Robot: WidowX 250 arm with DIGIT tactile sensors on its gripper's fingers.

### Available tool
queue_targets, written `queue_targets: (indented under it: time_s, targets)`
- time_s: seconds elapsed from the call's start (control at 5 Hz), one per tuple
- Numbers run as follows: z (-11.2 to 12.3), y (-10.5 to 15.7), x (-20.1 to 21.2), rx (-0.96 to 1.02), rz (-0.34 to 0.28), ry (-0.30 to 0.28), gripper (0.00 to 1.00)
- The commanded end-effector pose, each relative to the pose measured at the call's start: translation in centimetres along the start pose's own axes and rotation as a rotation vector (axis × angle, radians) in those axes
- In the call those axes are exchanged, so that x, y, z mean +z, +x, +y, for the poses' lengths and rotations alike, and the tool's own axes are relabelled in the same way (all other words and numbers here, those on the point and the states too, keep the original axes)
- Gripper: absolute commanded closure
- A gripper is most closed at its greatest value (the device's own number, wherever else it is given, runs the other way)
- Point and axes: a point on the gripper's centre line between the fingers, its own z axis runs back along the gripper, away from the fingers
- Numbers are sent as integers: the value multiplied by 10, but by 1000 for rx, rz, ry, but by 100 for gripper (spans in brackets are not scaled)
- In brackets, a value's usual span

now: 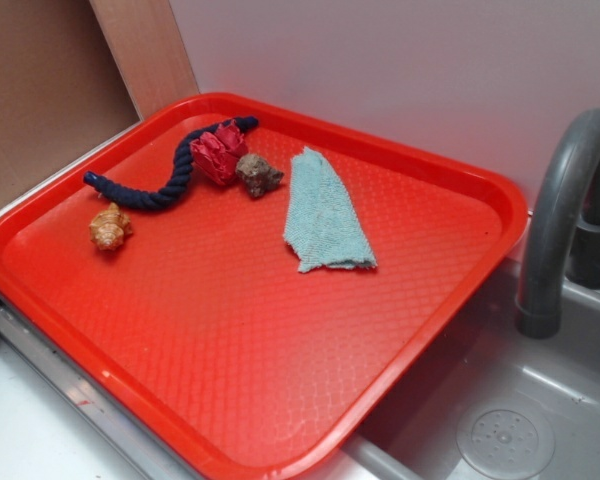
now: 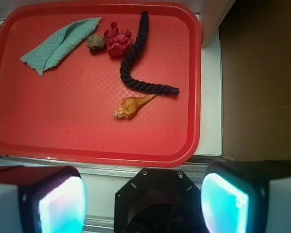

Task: Grab the blue rope.

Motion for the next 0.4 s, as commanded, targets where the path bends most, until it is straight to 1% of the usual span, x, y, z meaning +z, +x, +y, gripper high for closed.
queue_targets:
  time_s: [0.0,0.2]
  targets:
    - [0,0,0,0,0,0,0]
    - [-4,24,-9,93,-17,-21,0]
